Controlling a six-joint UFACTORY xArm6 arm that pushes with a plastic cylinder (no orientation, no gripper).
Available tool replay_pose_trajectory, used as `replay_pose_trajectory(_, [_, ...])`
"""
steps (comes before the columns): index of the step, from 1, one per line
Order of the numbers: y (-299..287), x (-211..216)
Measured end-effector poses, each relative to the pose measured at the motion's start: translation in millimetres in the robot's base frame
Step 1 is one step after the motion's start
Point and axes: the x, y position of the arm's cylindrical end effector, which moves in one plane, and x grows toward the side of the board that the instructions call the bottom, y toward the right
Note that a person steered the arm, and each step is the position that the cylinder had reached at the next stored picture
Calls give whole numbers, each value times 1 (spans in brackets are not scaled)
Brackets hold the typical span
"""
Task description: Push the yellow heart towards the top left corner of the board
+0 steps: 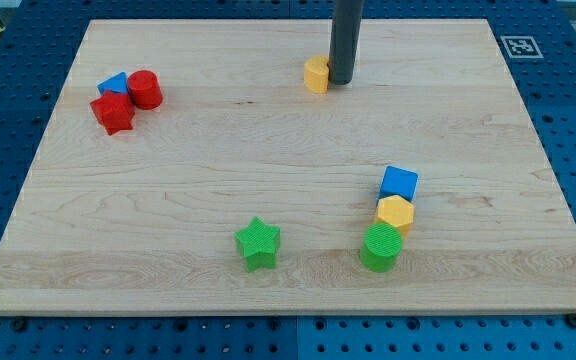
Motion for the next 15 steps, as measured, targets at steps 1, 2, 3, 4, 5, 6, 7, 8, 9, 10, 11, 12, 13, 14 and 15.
replay_pose_trajectory(1, [-5, 5])
replay_pose_trajectory(2, [-9, 12])
replay_pose_trajectory(3, [-16, 12])
replay_pose_trajectory(4, [-47, 10])
replay_pose_trajectory(5, [-96, 0])
replay_pose_trajectory(6, [-145, -24])
replay_pose_trajectory(7, [-172, -49])
replay_pose_trajectory(8, [-141, -16])
replay_pose_trajectory(9, [-84, 16])
replay_pose_trajectory(10, [-66, -31])
replay_pose_trajectory(11, [-67, -46])
replay_pose_trajectory(12, [-98, -46])
replay_pose_trajectory(13, [-147, -55])
replay_pose_trajectory(14, [-174, -73])
replay_pose_trajectory(15, [-179, -71])
